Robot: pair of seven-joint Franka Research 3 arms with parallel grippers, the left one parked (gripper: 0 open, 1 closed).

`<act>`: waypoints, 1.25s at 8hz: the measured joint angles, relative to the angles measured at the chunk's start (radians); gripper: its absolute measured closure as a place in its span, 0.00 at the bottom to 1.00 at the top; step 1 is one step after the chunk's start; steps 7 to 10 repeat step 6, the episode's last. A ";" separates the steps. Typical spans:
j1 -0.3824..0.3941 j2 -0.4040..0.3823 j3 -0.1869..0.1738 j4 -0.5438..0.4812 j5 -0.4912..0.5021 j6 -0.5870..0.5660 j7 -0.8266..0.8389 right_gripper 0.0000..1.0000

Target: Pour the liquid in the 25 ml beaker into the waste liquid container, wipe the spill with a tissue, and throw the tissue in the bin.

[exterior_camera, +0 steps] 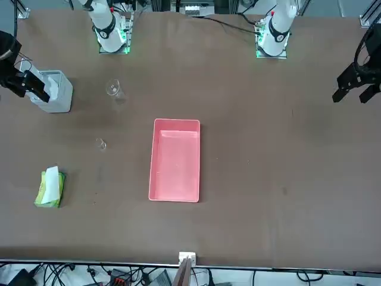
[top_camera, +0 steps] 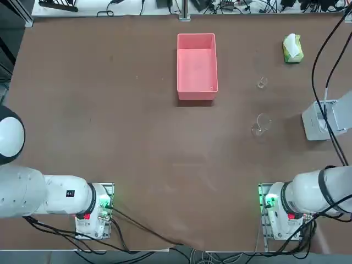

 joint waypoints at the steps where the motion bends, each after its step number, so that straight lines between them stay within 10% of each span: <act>1: 0.000 0.000 0.000 0.002 0.000 0.001 0.000 0.00; 10: 0.000 0.000 0.001 0.003 0.000 0.001 0.000 0.00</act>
